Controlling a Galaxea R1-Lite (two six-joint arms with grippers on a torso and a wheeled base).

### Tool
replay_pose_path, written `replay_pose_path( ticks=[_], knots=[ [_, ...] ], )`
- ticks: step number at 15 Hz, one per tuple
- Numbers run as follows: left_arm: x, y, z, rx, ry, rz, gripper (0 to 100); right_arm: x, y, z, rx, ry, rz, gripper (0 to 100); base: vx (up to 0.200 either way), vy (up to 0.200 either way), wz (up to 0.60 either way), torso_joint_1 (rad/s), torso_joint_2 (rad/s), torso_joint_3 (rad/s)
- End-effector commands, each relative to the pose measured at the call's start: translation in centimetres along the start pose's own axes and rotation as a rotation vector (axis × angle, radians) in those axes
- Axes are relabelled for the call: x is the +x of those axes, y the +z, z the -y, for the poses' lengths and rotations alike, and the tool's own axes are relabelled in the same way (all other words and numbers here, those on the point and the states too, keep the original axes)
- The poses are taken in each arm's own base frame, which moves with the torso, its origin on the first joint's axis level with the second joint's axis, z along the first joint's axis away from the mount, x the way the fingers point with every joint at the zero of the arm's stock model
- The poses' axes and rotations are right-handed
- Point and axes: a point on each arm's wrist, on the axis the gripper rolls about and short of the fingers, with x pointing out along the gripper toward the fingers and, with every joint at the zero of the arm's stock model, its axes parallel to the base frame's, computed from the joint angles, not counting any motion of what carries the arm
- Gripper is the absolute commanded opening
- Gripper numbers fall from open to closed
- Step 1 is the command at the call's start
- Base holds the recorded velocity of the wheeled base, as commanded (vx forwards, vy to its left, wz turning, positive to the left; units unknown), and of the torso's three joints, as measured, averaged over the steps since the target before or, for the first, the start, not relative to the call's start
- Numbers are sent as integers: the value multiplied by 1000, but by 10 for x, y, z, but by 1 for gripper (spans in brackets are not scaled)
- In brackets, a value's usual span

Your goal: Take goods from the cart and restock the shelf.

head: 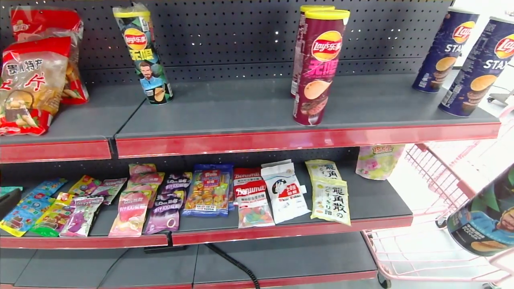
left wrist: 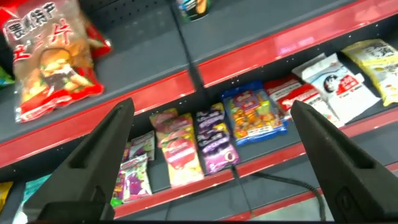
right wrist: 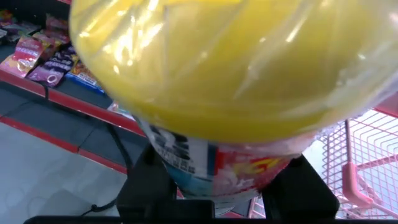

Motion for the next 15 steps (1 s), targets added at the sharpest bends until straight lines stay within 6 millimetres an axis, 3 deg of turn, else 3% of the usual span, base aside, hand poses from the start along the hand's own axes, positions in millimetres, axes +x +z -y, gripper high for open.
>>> replay_pose_path(
  ticks=[1, 11, 15],
  knots=[
    [0, 0, 0, 0, 0, -2, 100, 0, 0, 0, -1, 11, 1, 0, 0, 200, 0, 2, 2, 2],
    [1, 0, 0, 12, 0, -3, 100, -1, -5, -2, -2, 19, -9, 0, 0, 200, 0, 2, 0, 4],
    [1, -1, 0, 13, -1, -6, 100, -1, -11, -3, 0, 21, -23, 0, 0, 0, 0, 0, 0, 0]
  ],
)
